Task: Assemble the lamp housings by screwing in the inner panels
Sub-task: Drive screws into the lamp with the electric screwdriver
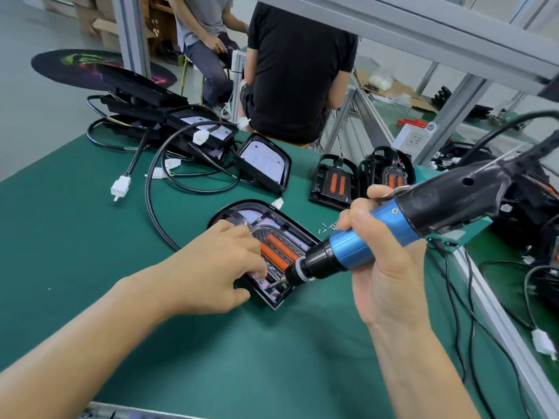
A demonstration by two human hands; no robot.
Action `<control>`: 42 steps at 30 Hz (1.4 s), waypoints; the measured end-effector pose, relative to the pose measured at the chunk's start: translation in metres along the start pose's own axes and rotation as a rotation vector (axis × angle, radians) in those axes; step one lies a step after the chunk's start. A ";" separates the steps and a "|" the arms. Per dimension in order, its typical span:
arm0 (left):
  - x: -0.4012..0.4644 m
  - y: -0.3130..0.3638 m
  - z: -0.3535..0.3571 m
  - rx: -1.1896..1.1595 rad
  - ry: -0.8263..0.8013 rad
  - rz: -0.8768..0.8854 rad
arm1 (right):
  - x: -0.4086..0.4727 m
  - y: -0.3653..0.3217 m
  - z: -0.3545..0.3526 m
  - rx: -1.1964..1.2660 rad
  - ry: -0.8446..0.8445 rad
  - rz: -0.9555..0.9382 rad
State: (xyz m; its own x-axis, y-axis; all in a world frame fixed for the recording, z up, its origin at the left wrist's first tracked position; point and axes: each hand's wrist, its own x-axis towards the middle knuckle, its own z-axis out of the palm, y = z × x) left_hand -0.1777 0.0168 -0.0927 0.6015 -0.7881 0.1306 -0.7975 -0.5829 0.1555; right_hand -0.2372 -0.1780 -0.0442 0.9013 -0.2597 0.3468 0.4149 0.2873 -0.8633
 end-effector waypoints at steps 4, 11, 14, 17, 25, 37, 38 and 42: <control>-0.004 0.000 0.005 0.010 0.013 -0.026 | 0.000 -0.002 0.003 -0.030 -0.019 -0.023; -0.007 0.002 0.011 -0.033 0.097 -0.030 | -0.002 -0.003 0.009 -0.084 -0.038 -0.032; -0.007 0.003 0.011 -0.048 0.133 -0.021 | -0.002 -0.003 0.010 -0.105 -0.030 -0.029; -0.009 0.004 0.012 -0.038 0.175 0.000 | -0.002 -0.002 0.010 -0.133 -0.040 -0.035; -0.017 -0.001 0.020 -0.081 0.304 -0.030 | 0.002 -0.001 0.013 -0.148 -0.039 -0.026; -0.019 -0.006 0.030 -0.168 0.393 -0.024 | 0.000 -0.004 0.012 -0.175 -0.129 -0.050; -0.019 -0.006 0.031 -0.170 0.397 -0.022 | -0.001 -0.004 0.012 -0.172 -0.125 -0.050; -0.019 -0.007 0.034 -0.182 0.417 -0.023 | -0.004 -0.007 0.009 -0.098 -0.011 -0.083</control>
State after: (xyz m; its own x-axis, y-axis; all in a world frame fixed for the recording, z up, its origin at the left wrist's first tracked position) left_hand -0.1848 0.0291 -0.1300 0.6164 -0.6062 0.5026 -0.7847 -0.5260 0.3280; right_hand -0.2426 -0.1705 -0.0357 0.8660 -0.2683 0.4219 0.4742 0.1733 -0.8632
